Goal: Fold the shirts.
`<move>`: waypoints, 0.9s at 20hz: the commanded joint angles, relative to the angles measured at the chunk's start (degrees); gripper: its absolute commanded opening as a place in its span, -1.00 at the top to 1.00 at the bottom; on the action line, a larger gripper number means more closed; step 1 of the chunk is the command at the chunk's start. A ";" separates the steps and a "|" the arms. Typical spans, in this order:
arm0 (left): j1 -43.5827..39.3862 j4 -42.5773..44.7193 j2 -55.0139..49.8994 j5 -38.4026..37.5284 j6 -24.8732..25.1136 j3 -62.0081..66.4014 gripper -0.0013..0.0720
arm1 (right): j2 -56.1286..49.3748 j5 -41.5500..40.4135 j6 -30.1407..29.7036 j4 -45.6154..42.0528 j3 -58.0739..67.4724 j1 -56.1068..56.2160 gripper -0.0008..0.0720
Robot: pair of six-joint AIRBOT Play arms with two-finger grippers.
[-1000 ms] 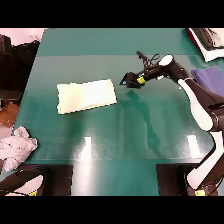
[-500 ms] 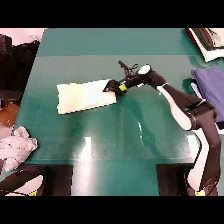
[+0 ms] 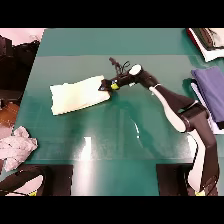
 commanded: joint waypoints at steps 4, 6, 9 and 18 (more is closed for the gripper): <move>0.02 -2.43 -0.02 -0.42 0.57 -0.02 0.89 | 12.87 4.81 -0.33 -9.55 0.17 -13.73 0.95; 0.02 -4.92 -0.02 -0.13 0.57 -0.02 0.89 | 16.76 5.60 0.09 -14.43 0.17 -19.61 0.95; 0.02 -8.24 -0.02 0.63 0.57 -0.02 0.89 | 20.55 6.19 0.57 -15.69 0.15 -28.83 0.95; 0.02 -15.19 -0.02 0.33 0.55 -0.02 0.89 | 22.43 0.26 3.30 -14.47 0.15 -52.04 0.95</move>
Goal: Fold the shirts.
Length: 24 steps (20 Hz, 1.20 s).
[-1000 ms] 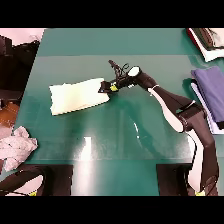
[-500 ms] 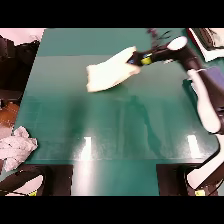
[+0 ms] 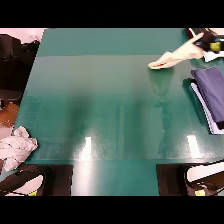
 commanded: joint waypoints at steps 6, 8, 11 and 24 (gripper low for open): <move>0.02 -5.27 -0.02 -1.53 -0.15 -0.02 0.89 | 0.55 -7.39 -5.62 5.79 0.07 -11.08 0.95; 0.02 -5.46 -0.02 -2.43 -0.13 -0.02 0.89 | 1.62 -8.85 -8.98 8.63 0.07 -11.80 0.95; 0.02 -5.55 -0.02 -2.86 -0.13 -0.02 0.89 | 4.79 -11.93 -12.02 8.92 0.07 -12.39 0.95; 0.02 -5.86 -0.02 -3.45 0.11 -0.02 0.89 | 14.29 12.66 -1.44 -18.34 -0.11 -19.80 0.94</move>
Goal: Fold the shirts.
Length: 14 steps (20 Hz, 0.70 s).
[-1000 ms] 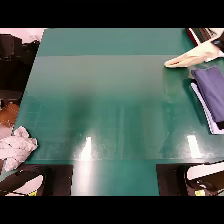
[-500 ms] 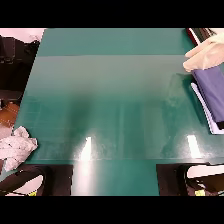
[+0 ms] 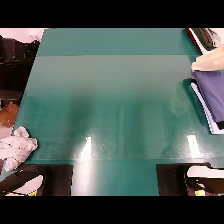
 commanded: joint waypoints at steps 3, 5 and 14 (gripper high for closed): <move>0.02 0.00 -0.02 -0.04 0.17 -0.02 0.89 | 0.94 19.17 14.14 -16.33 -0.02 -5.46 0.94; 0.02 0.00 -0.02 -0.04 0.17 -0.02 0.89 | 0.94 24.35 17.16 -18.18 -0.02 -7.67 0.94; 0.02 0.00 -0.02 0.02 0.63 -0.02 0.89 | 0.96 37.18 21.86 -17.97 0.00 -12.31 -0.74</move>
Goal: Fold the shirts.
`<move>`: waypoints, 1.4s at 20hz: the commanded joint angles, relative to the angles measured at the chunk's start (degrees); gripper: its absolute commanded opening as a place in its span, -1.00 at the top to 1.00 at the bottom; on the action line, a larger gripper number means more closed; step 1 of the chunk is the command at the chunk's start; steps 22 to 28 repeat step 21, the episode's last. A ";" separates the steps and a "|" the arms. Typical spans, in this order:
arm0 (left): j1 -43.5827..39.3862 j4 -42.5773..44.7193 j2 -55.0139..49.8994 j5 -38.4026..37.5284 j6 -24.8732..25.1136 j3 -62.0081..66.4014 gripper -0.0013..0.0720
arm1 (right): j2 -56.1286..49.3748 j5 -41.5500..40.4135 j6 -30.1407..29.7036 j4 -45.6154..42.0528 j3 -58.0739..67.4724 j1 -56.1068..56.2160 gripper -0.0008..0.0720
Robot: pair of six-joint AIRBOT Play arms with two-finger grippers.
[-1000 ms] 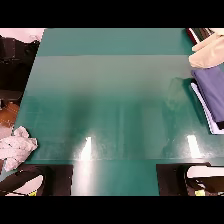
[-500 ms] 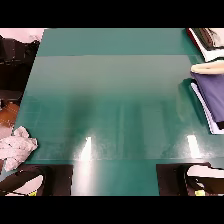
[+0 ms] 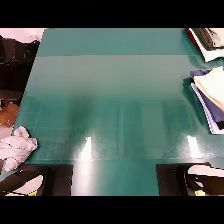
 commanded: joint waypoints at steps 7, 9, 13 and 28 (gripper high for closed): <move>0.02 0.02 0.02 1.66 0.02 -0.02 0.89 | 3.76 2.08 2.93 -0.35 0.00 9.57 -0.52; 0.02 0.02 0.02 2.97 0.02 0.00 0.89 | 5.05 1.64 2.91 -0.37 0.00 14.84 -0.07; 0.02 0.02 0.02 6.80 0.02 -0.02 0.89 | 6.99 1.57 2.91 -0.39 0.00 27.43 0.93; 0.02 0.02 0.02 10.23 0.02 0.00 0.89 | 8.00 0.15 2.82 -0.61 0.02 45.38 0.93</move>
